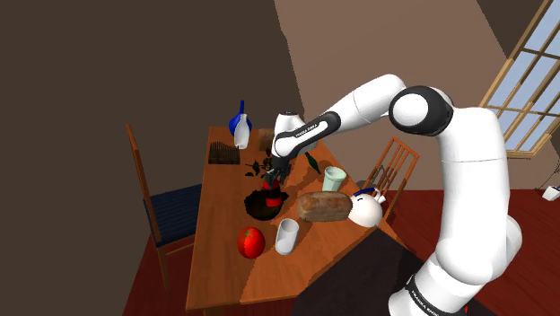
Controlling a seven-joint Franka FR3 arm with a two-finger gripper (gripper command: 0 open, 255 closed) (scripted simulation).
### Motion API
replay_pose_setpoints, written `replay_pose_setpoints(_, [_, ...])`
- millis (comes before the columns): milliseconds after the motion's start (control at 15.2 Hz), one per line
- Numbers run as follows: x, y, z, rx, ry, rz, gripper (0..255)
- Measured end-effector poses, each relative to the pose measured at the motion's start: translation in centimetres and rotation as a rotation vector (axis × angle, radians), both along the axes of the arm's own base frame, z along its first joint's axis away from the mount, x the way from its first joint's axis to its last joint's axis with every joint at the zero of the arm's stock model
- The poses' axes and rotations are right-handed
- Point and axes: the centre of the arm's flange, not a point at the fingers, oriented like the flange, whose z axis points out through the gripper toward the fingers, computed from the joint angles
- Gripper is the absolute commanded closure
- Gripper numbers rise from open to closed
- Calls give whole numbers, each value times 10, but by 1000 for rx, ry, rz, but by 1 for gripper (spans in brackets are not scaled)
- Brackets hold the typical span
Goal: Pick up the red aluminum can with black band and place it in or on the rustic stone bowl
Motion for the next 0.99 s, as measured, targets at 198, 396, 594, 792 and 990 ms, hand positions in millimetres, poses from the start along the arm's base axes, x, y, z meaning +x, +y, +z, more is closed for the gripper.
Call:
replay_pose_setpoints(198, [0, 0, 0, 0, 0, 0, 0])
replay_pose_setpoints(396, [0, 0, 0, 0, 0, 0, 0])
replay_pose_setpoints(594, [2, 0, 26, 0, -1, 0, 0])
replay_pose_setpoints(792, [0, 1, 47, 0, -1, 0, 0])
replay_pose_setpoints(990, [1, 0, 50, 0, -1, 0, 0])
